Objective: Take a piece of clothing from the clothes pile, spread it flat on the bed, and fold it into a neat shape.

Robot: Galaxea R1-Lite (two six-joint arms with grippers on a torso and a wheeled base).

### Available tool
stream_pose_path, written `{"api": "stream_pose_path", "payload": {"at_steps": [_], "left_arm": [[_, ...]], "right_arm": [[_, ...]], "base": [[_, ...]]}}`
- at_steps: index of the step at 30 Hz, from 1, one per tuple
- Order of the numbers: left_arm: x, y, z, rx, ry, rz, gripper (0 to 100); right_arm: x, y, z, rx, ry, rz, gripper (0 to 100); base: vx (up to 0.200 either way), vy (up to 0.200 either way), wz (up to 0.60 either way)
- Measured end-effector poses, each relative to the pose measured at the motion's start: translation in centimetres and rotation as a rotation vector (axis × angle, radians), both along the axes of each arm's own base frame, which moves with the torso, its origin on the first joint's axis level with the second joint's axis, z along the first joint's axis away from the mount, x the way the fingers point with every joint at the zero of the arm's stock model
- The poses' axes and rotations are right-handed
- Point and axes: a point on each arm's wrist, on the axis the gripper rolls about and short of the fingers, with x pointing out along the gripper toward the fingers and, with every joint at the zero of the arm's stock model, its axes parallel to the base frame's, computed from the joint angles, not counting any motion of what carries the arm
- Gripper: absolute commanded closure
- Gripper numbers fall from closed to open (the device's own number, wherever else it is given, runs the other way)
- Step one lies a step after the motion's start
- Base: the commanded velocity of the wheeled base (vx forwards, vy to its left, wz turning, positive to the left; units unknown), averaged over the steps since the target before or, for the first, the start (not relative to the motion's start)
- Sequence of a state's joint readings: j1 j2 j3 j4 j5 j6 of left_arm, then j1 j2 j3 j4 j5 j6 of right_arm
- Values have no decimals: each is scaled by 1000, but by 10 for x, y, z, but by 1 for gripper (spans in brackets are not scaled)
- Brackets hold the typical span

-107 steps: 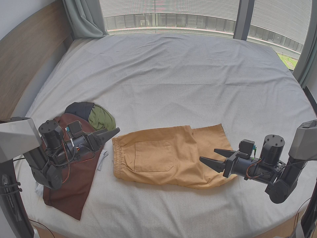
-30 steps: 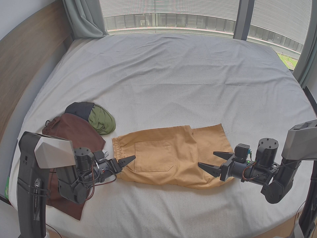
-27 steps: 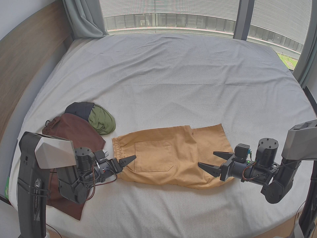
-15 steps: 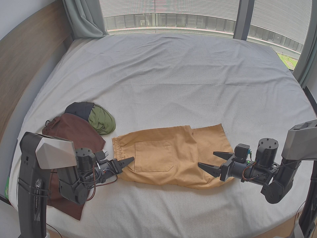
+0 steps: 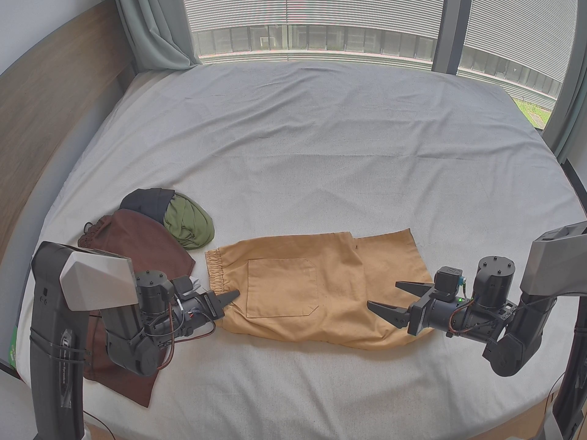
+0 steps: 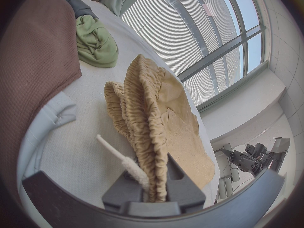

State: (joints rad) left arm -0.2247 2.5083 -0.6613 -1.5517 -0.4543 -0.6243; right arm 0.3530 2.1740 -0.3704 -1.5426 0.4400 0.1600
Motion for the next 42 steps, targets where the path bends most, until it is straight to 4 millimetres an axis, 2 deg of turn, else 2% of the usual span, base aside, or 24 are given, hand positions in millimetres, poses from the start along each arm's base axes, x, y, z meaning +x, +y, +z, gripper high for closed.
{"api": "stream_pose_path", "payload": {"at_steps": [13,25,35,42], "left_arm": [[4,20,25,-18,-61,35,100],[-5,39,43,-50,-71,-32,100],[-6,44,50,-53,-85,-21,100],[-6,44,51,-53,-90,-20,100]], "right_arm": [[3,-2,-8,-9,22,-10,0],[2,-4,-14,-19,46,-15,0],[-16,-9,-29,-56,137,-3,0],[-25,-19,-45,-131,180,-4,0]], "base": [[0,0,0],[0,0,0],[0,0,0],[0,0,0]]}}
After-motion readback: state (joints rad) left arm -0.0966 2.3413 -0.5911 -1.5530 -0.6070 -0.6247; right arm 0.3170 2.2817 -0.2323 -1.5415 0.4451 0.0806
